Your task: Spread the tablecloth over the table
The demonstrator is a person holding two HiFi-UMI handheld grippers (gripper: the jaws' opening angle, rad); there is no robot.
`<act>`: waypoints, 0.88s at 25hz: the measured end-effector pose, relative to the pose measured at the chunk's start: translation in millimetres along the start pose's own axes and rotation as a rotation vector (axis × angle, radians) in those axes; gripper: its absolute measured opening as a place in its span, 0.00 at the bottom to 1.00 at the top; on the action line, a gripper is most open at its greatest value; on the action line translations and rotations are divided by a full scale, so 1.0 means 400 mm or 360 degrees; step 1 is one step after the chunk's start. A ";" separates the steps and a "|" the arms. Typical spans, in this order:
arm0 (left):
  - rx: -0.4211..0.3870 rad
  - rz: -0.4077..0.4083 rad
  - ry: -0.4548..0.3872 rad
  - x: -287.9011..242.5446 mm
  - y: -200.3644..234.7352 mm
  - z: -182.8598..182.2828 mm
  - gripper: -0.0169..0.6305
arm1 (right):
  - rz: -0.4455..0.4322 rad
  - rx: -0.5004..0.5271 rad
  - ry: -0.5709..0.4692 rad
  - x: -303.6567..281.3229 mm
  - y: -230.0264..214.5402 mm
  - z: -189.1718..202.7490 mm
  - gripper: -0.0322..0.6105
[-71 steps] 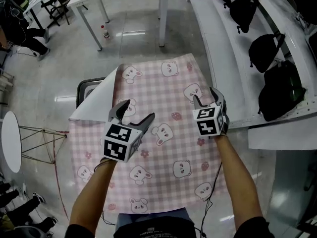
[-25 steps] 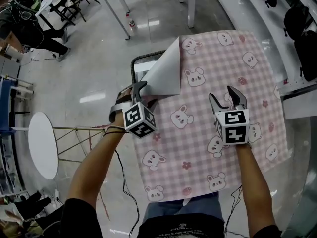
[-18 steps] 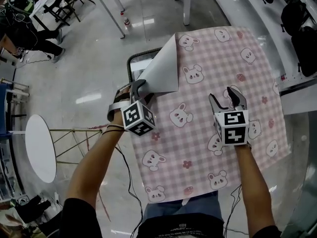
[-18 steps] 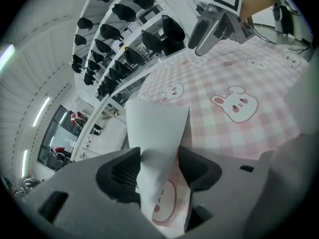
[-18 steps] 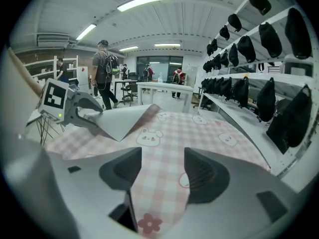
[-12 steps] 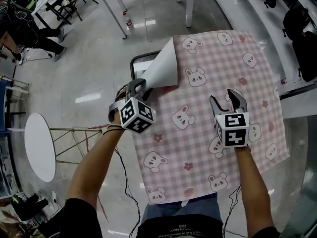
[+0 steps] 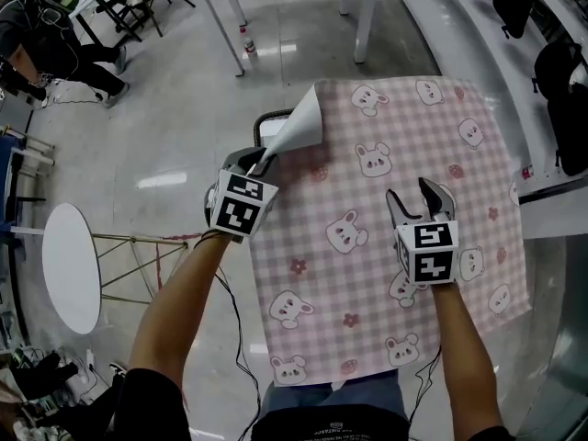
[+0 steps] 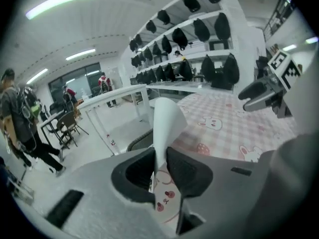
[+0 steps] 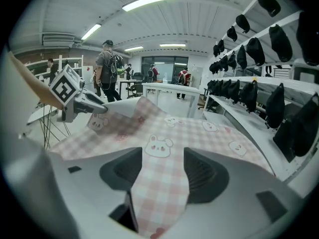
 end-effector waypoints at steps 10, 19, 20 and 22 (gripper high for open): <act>0.0362 -0.0020 -0.0024 -0.029 0.068 0.011 0.15 | -0.0006 0.0025 0.0029 -0.006 -0.004 0.003 0.45; 0.0548 -0.0008 0.0037 -0.016 0.086 0.054 0.51 | 0.0002 0.0029 0.0043 0.011 -0.003 0.013 0.45; 0.0553 -0.0011 0.0033 -0.010 0.087 0.059 0.52 | 0.0004 0.0029 0.0043 0.014 -0.001 0.012 0.45; 0.0548 -0.0014 0.0022 0.004 0.085 0.062 0.56 | 0.0008 0.0029 0.0044 0.022 0.004 0.009 0.45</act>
Point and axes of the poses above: the fingertips, and each gripper's own axes: x backward along the fingers, y to its left, z out of its underside, the point moved 9 cm from there along x, backward along the fingers, and after that the axes turned 11 degrees about x, right-handed, at the moved point
